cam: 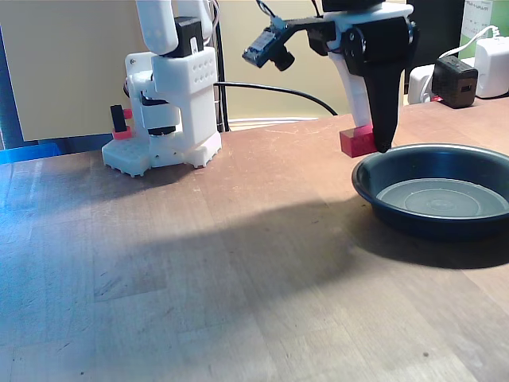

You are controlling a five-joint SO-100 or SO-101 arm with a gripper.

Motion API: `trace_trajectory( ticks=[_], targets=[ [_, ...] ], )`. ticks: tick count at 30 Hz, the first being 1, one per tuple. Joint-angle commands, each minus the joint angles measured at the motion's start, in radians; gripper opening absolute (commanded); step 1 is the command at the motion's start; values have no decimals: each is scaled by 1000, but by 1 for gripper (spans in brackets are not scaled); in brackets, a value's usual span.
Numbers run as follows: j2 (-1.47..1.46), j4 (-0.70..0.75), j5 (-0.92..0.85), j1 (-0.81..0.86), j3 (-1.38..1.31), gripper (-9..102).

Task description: Grasp a lego block and put it in the bin.

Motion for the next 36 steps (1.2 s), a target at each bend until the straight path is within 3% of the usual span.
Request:
trace_trajectory(
  ticks=[1,20,30,36],
  targets=[
    [35,-8,44,-43,-26,0],
    [-341,8,80,-51,-471,0],
    [-411,8,63,9,-528,0],
    [-413,5,61,12,-528,11]
  ],
)
